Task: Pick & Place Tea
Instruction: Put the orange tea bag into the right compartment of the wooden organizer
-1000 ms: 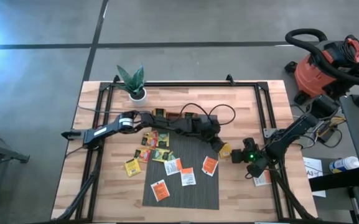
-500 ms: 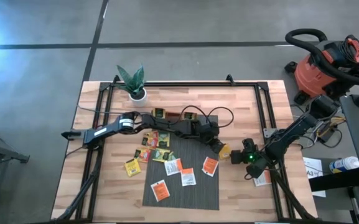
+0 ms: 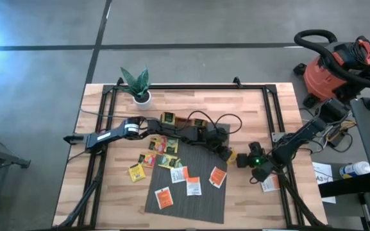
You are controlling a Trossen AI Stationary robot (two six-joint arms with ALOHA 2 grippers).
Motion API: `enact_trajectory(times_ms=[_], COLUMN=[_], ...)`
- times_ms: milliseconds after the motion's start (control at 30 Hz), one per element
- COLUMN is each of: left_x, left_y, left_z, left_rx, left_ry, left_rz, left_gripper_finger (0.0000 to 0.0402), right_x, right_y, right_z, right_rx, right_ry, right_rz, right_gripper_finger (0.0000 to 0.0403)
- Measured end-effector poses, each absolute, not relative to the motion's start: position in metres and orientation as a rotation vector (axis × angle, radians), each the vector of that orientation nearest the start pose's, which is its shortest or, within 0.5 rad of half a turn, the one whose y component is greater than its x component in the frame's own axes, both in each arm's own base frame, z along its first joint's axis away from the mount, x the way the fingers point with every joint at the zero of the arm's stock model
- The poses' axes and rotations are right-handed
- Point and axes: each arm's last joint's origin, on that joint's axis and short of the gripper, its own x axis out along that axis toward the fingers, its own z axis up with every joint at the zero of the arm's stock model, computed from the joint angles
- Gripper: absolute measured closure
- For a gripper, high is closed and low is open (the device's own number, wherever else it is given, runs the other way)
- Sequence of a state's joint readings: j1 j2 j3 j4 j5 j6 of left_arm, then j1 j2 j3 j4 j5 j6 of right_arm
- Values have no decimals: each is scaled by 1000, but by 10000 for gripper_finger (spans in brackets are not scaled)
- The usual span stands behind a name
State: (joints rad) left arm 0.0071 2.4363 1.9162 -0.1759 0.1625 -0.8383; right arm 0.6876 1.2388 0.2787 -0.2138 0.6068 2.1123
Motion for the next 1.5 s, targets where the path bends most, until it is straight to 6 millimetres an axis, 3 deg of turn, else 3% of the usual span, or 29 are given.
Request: enact_trajectory(times_ms=[333, 567, 733, 933, 1100, 1267, 1400, 1500], left_x=[538, 542, 541, 535, 526, 510, 490, 476], left_y=[-1, 0, -1, -5, -8, -18, -38, -57], left_z=[147, 163, 163, 172, 199, 243, 279, 298], left_rx=[-861, -830, -789, -680, -509, -275, 38, 310], left_ry=[718, 668, 702, 759, 757, 721, 704, 687], left_rz=[140, 109, 111, 125, 161, 160, 157, 262], left_gripper_finger=[250, 310, 367, 399, 400, 400, 401, 401], right_x=[136, 136, 136, 142, 143, 137, 130, 127], right_y=[85, 85, 86, 92, 92, 85, 78, 74], right_z=[102, 102, 105, 126, 150, 179, 201, 216], right_rx=[1185, 1182, 1183, 1118, 1078, 1004, 983, 1020], right_ry=[586, 590, 597, 635, 604, 577, 544, 471], right_rz=[-800, -797, -782, -628, -538, -539, -562, -553], right_gripper_finger=[335, 335, 335, 335, 335, 335, 335, 335])
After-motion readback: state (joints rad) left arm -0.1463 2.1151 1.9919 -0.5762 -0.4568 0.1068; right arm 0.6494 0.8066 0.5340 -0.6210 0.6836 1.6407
